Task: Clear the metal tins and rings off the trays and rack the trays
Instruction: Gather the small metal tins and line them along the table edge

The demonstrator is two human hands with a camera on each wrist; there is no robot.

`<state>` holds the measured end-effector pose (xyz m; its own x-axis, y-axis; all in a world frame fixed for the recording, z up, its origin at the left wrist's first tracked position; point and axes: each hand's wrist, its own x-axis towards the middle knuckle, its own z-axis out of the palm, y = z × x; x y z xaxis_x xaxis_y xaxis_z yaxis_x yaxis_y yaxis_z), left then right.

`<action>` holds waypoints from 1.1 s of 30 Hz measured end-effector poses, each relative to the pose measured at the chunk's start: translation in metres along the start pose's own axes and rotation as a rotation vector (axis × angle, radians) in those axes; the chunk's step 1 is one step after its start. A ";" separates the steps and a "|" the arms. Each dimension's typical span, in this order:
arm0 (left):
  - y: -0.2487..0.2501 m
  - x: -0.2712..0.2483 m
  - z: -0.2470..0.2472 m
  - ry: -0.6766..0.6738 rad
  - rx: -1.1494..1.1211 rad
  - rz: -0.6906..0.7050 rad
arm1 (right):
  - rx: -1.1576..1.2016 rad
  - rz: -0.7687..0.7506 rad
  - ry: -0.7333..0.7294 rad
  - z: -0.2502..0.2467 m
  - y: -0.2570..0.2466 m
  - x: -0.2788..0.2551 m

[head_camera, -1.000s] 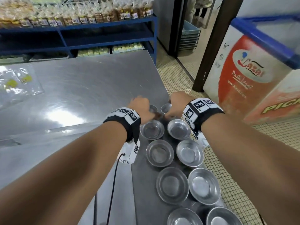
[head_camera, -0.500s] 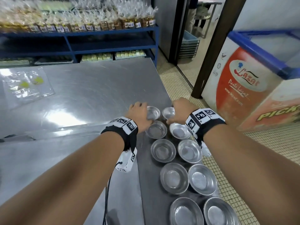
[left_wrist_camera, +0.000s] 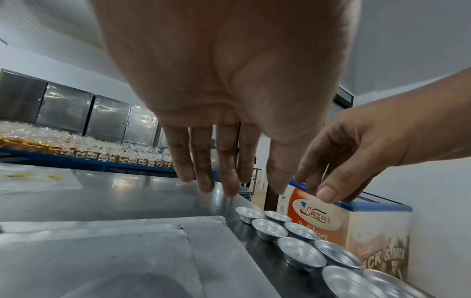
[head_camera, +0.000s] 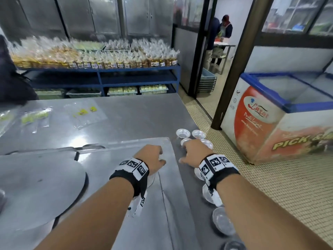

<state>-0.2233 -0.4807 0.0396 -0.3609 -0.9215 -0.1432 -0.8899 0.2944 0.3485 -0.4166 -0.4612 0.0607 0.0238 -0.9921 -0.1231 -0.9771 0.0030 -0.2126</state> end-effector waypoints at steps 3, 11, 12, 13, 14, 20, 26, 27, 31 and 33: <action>-0.012 -0.064 -0.006 -0.015 0.007 0.014 | 0.012 0.003 -0.001 0.003 -0.042 -0.048; -0.063 -0.206 0.007 0.038 0.024 -0.044 | 0.059 -0.045 -0.013 0.035 -0.136 -0.157; -0.068 -0.222 0.009 0.044 0.035 -0.052 | 0.058 -0.052 -0.014 0.041 -0.145 -0.169; -0.073 -0.237 0.012 0.050 0.045 -0.061 | 0.056 -0.052 -0.021 0.046 -0.153 -0.181; -0.077 -0.251 0.014 0.059 0.057 -0.069 | 0.056 -0.062 -0.024 0.052 -0.161 -0.192; -0.100 -0.327 0.029 0.105 0.076 -0.147 | -0.006 -0.207 -0.041 0.090 -0.208 -0.252; -0.132 -0.392 0.037 0.118 0.055 -0.292 | -0.044 -0.329 -0.091 0.118 -0.257 -0.289; -0.138 -0.402 0.037 0.126 0.053 -0.309 | -0.046 -0.348 -0.100 0.122 -0.266 -0.293; -0.174 -0.440 0.033 0.130 0.049 -0.371 | -0.055 -0.417 -0.138 0.136 -0.310 -0.306; -0.196 -0.460 0.027 0.134 0.032 -0.412 | -0.071 -0.451 -0.164 0.142 -0.337 -0.310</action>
<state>0.1095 -0.1080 0.0120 0.0634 -0.9879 -0.1416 -0.9611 -0.0986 0.2581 -0.0648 -0.1368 0.0326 0.4762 -0.8594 -0.1863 -0.8734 -0.4375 -0.2142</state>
